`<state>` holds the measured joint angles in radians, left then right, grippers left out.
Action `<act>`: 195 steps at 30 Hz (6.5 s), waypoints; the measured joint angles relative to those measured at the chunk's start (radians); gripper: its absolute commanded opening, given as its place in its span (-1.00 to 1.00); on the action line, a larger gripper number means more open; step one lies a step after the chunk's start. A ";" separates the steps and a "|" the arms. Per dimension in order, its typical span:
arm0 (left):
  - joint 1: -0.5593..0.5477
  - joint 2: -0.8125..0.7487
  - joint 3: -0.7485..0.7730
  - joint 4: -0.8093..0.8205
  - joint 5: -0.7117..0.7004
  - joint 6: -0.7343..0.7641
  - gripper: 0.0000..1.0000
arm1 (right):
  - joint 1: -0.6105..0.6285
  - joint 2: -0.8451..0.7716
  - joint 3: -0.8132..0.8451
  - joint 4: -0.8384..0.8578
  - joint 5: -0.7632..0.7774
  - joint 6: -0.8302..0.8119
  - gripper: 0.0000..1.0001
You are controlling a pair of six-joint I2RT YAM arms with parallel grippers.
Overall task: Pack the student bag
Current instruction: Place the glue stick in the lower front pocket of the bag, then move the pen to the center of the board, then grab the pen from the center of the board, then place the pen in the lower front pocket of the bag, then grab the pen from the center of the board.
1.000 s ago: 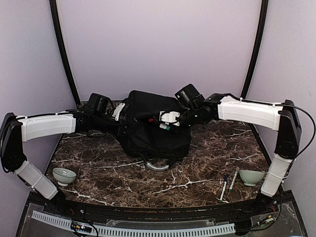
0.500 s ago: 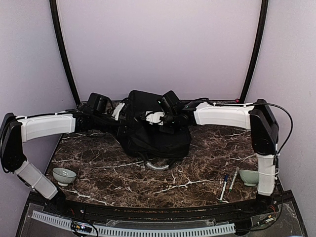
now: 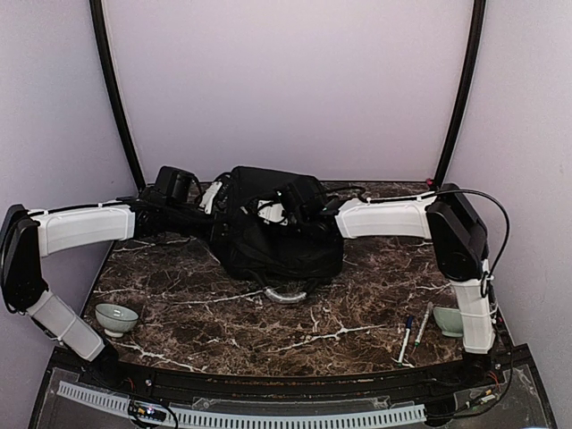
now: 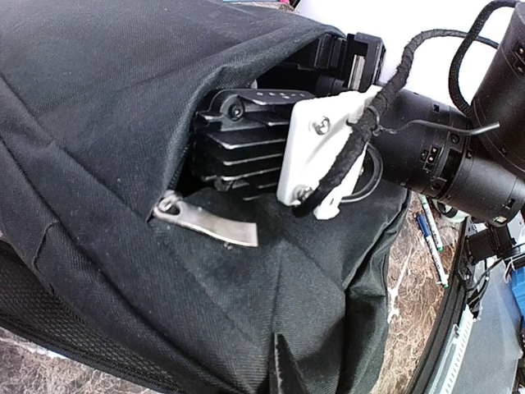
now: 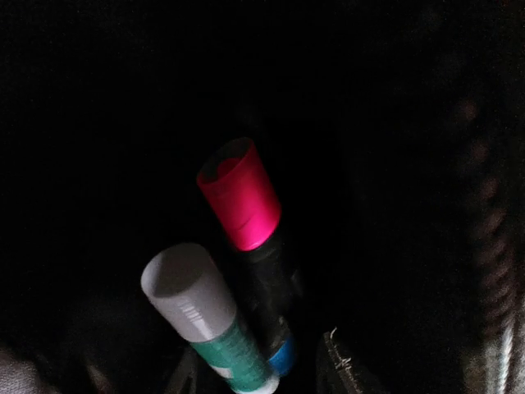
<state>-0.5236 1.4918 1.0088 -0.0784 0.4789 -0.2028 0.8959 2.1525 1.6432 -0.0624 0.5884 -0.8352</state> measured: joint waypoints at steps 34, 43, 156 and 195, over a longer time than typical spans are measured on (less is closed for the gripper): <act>0.004 -0.020 -0.003 -0.007 0.011 0.001 -1.00 | -0.047 -0.711 -0.707 -0.932 -0.632 -0.094 0.09; 0.005 -0.020 -0.003 -0.012 0.008 0.001 -1.00 | -0.047 -0.760 -0.793 -0.993 -0.531 -0.215 0.12; 0.028 -0.019 -0.002 -0.029 0.049 0.001 -1.00 | -0.032 -0.314 -0.056 -0.370 -0.492 0.154 -0.18; 0.028 -0.019 -0.002 -0.032 0.052 0.001 -1.00 | -0.127 -0.494 -0.703 -0.712 -0.419 -0.017 -0.86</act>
<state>-0.4953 1.4727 1.0069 -0.1104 0.5312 -0.2020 0.7692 1.6588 0.9398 -0.7742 0.1696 -0.8524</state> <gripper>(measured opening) 0.039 0.104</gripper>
